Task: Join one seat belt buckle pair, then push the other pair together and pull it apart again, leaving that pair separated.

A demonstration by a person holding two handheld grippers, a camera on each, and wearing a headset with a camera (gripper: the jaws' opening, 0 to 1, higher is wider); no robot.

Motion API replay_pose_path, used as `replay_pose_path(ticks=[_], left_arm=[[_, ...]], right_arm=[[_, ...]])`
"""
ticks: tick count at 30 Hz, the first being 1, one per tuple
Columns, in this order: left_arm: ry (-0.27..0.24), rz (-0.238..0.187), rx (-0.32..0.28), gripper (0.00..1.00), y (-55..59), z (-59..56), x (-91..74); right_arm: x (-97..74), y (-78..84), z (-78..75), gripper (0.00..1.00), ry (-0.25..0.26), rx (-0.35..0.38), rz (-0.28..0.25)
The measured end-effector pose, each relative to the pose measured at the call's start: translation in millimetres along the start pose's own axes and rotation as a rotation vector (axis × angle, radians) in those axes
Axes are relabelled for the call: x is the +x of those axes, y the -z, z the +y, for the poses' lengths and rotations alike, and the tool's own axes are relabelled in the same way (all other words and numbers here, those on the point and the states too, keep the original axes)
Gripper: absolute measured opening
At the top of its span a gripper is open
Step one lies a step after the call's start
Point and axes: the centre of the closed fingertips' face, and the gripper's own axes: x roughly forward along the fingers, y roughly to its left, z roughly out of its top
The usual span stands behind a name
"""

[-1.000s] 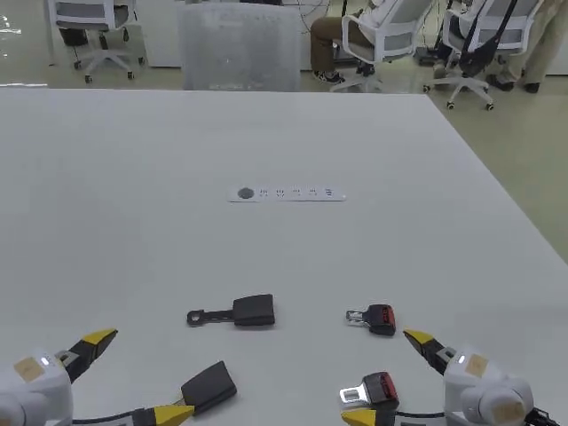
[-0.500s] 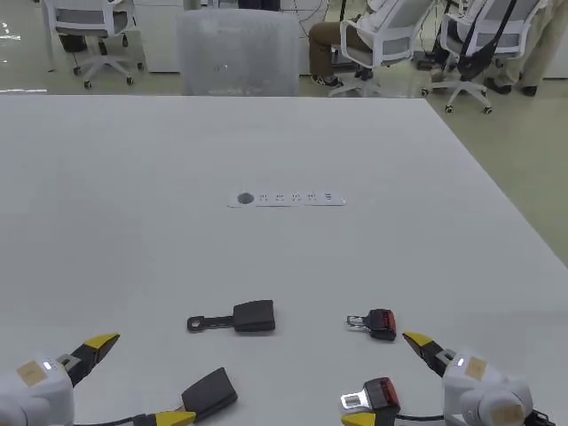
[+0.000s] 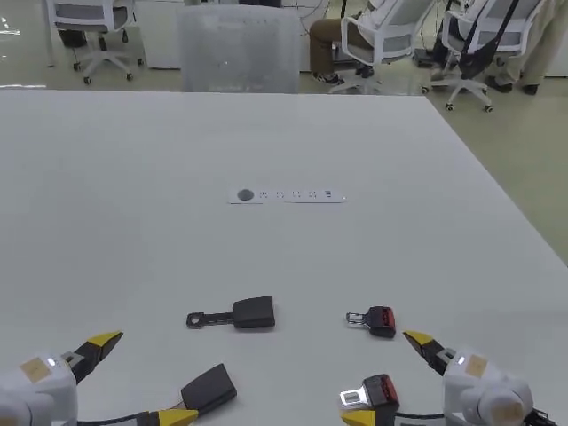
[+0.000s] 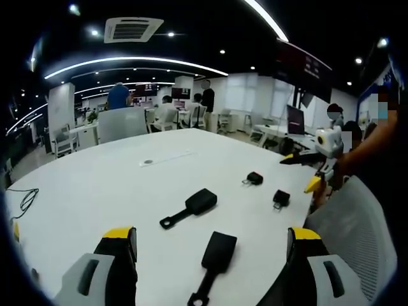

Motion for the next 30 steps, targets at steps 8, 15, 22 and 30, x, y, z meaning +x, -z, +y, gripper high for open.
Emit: replay_pose_path(ticks=[8, 15, 22, 30], left_arm=[[-0.001, 0.001, 0.000, 1.00, -0.6, -0.3, 1.0], [-0.001, 0.001, 0.001, 1.00, -1.7, -0.3, 2.3], [0.001, 0.005, 0.004, 1.00, -1.8, -1.5, 2.9], [0.010, 0.013, 0.007, 1.00, -1.2, -2.4, 5.5]], right_arm=[[1.4, -2.0, -1.5, 1.00, -0.001, 0.001, -0.004], [1.4, -1.3, -1.6, 1.00, -0.004, 0.001, -0.002], [0.6, 1.8, -3.7, 1.00, -0.004, 0.004, 0.006], [0.9, 2.9, -7.5, 1.00, -0.008, 0.008, 0.010]])
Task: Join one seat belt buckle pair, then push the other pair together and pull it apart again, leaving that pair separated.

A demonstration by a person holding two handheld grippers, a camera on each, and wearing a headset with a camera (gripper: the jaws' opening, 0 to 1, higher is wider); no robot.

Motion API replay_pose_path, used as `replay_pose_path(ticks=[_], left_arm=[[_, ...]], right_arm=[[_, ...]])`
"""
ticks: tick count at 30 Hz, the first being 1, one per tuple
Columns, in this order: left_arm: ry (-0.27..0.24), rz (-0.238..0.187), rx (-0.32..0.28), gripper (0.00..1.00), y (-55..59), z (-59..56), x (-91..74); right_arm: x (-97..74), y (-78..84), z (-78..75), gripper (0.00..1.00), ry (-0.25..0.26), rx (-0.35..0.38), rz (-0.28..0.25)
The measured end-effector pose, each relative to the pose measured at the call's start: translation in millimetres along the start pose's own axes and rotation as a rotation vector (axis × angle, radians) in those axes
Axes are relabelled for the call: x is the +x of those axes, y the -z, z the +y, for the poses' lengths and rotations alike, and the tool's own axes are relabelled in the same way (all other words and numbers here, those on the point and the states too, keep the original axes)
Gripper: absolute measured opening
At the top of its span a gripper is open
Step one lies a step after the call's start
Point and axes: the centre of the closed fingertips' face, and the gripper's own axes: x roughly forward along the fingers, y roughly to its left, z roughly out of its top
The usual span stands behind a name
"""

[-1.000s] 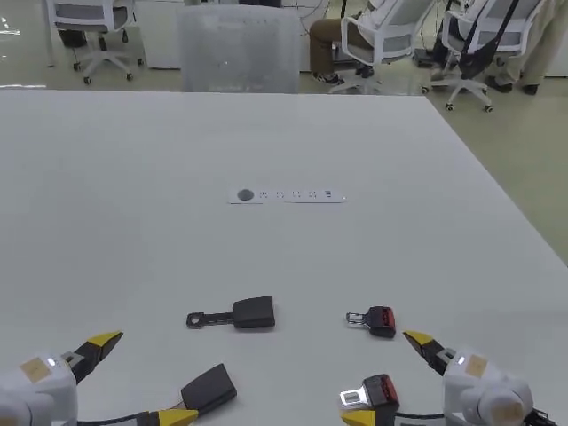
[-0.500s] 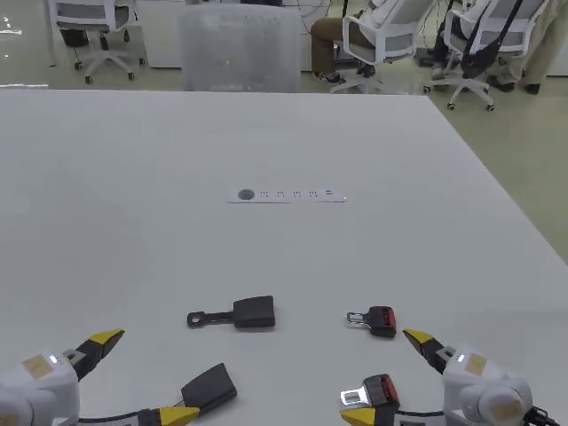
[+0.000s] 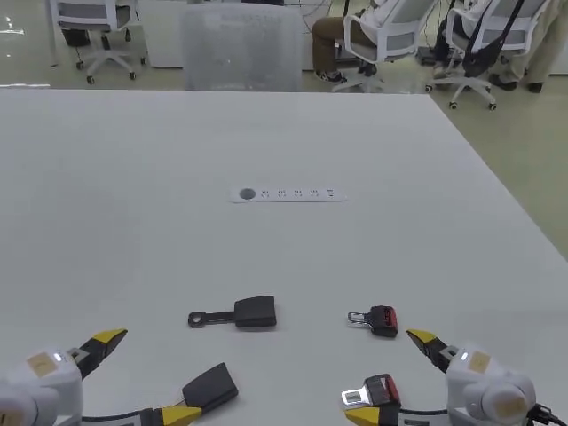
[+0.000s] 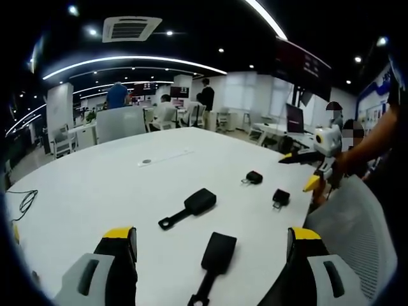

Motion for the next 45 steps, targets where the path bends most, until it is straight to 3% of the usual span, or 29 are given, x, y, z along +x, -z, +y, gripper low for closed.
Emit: replay_pose_path(ticks=[12, 28, 38, 45], left_arm=[[0.019, 0.011, 0.016, 1.00, -2.5, -0.3, 11.7], [0.069, 0.068, 0.026, 1.00, 7.7, -0.7, 41.0], [0.138, 0.146, 0.036, 0.96, 28.7, -8.6, 58.7], [0.194, 0.199, 0.059, 0.92, 44.7, -16.0, 67.2]], right_arm=[[-0.6, 11.9, -5.4, 1.00, -0.020, -0.001, 0.034], [7.4, 26.6, -16.1, 0.98, -0.093, -0.027, 0.109], [15.7, 43.4, -19.1, 0.95, -0.163, -0.070, 0.183], [20.8, 52.4, -14.5, 0.92, -0.241, -0.093, 0.226]])
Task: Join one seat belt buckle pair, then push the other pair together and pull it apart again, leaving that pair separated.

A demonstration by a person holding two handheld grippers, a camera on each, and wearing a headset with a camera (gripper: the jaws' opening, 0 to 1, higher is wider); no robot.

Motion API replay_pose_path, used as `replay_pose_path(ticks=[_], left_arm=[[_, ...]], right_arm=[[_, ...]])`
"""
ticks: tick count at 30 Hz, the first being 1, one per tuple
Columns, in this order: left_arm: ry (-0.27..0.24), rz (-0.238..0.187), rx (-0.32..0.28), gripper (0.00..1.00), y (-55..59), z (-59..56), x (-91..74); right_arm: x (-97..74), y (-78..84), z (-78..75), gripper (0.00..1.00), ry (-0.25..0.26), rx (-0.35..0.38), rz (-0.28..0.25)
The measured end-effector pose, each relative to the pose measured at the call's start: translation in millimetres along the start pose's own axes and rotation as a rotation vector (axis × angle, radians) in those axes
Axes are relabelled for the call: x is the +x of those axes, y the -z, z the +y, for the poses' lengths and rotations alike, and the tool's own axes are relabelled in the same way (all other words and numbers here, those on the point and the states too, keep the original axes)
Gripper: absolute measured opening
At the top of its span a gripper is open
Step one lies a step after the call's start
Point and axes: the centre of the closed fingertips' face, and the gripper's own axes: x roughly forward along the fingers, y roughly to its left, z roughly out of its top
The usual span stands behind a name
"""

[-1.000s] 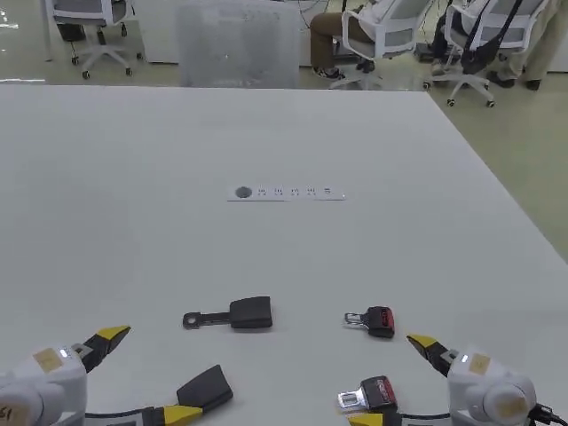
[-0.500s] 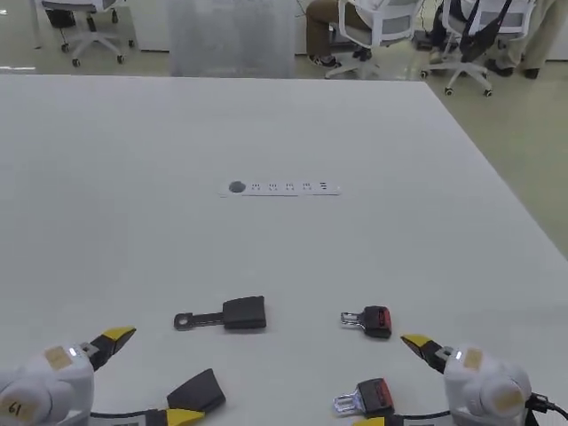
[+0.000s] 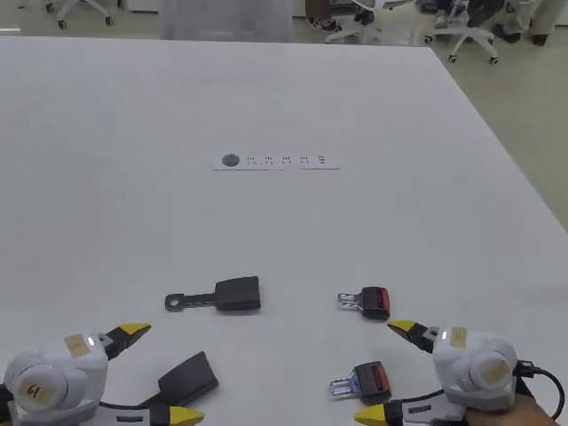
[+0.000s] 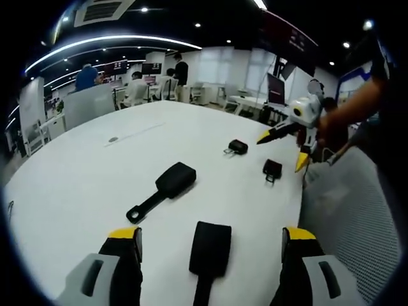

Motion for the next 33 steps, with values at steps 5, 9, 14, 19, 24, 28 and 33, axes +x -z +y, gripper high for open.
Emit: replay_pose_path(ticks=[5, 9, 14, 19, 24, 28, 33], left_arm=[[0.028, 0.029, 0.007, 0.89, 6.7, -2.2, 7.8], [0.047, 0.055, 0.012, 0.87, 13.3, -2.3, 14.0], [0.078, 0.094, 0.025, 0.82, 23.3, -6.1, 22.8], [0.106, 0.122, -0.017, 0.73, 33.7, -8.1, 28.7], [0.114, 0.156, -0.016, 0.69, 41.3, -8.7, 30.5], [0.112, 0.179, 0.020, 0.63, 47.7, -7.8, 33.5], [0.127, 0.201, 0.097, 0.50, 50.6, -9.3, 34.2]], right_arm=[[4.5, 7.1, 2.4, 0.88, -0.056, -0.028, 0.046], [8.0, 13.2, 2.7, 0.85, -0.090, -0.075, 0.085], [12.6, 18.7, 3.8, 0.80, -0.130, -0.118, 0.122], [16.5, 24.1, 6.7, 0.75, -0.179, -0.142, 0.160], [19.0, 27.1, 10.2, 0.70, -0.227, -0.172, 0.192], [18.5, 33.0, 12.9, 0.62, -0.261, -0.216, 0.235], [18.3, 36.9, 12.7, 0.55, -0.281, -0.252, 0.259]])
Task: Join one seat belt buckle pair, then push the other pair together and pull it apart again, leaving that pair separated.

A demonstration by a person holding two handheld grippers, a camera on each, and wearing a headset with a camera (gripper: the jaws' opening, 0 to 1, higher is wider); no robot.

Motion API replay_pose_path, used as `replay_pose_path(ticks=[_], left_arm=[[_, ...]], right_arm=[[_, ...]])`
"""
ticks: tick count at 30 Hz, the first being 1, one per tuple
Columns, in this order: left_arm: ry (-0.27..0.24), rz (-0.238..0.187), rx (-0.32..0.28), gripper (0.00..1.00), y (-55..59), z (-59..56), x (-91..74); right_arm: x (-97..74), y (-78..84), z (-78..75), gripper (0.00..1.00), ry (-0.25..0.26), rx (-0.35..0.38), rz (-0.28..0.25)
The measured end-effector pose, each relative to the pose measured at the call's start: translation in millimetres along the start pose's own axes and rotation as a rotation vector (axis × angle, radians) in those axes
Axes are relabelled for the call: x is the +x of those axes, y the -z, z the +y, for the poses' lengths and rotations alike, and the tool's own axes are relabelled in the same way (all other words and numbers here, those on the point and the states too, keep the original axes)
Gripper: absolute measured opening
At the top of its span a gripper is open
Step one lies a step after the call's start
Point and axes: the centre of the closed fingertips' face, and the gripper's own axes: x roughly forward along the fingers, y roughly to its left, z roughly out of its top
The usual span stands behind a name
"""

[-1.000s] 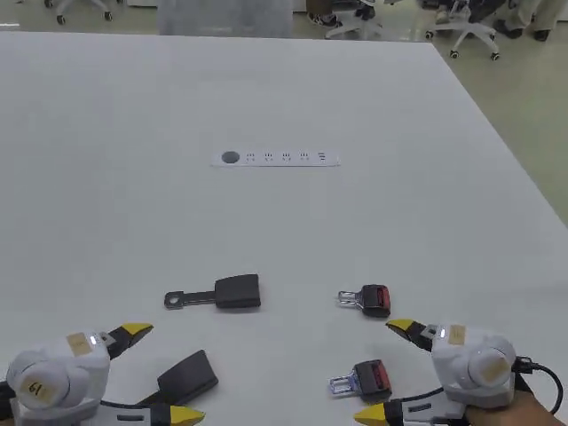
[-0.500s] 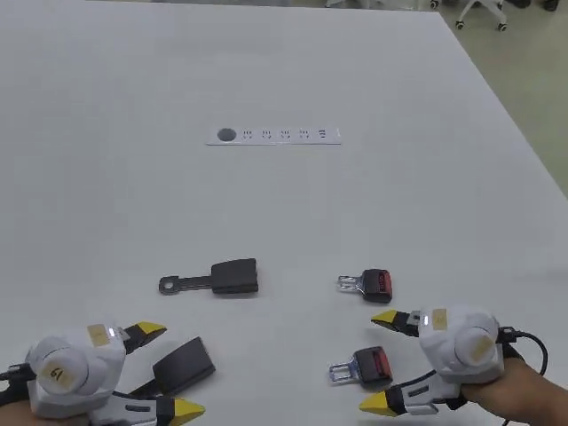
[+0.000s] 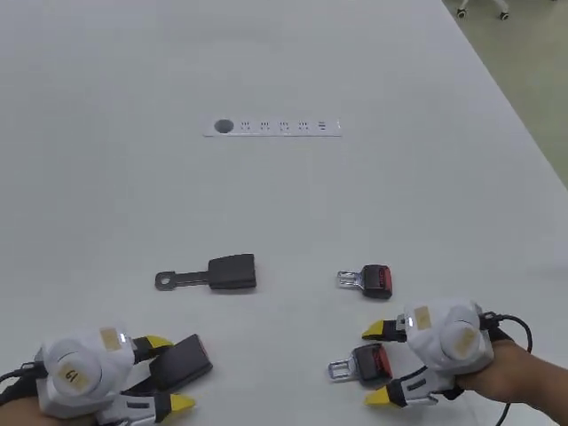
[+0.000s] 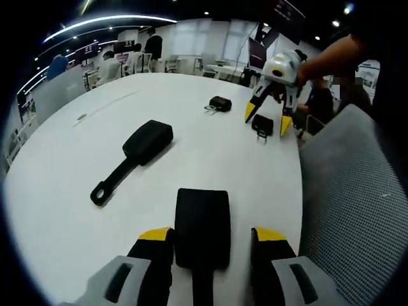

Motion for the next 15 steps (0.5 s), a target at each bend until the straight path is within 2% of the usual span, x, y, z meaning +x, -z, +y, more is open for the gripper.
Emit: replay_pose_path(ticks=[2, 4, 6, 8, 10, 11, 15], left_arm=[[-0.010, 0.016, 0.065, 0.45, 0.9, 3.5, 0.5], [-0.015, 0.027, 0.102, 0.41, 0.6, 5.7, 1.0], [-0.017, 0.049, 0.151, 0.36, 2.9, 9.3, 1.2], [0.020, 0.065, 0.188, 0.36, 4.1, 5.4, 2.1], [0.038, 0.085, 0.253, 0.36, 3.6, 3.0, 4.0], [0.044, 0.084, 0.237, 0.36, 3.8, 2.8, 3.9], [0.085, 0.116, 0.295, 0.35, 3.1, 4.4, 4.8]], right_arm=[[-0.2, 0.4, -1.4, 0.52, 0.004, 0.000, 0.004], [0.1, 0.2, -2.0, 0.48, 0.009, -0.008, 0.006], [0.8, 1.9, -4.2, 0.45, 0.028, -0.046, 0.013], [-0.2, 3.8, -7.1, 0.39, 0.048, -0.070, 0.020], [0.4, 3.3, -6.3, 0.39, 0.043, -0.049, 0.002], [0.2, 3.9, -7.3, 0.38, 0.049, -0.046, -0.003], [0.6, 2.0, -7.2, 0.37, 0.058, -0.023, -0.020]])
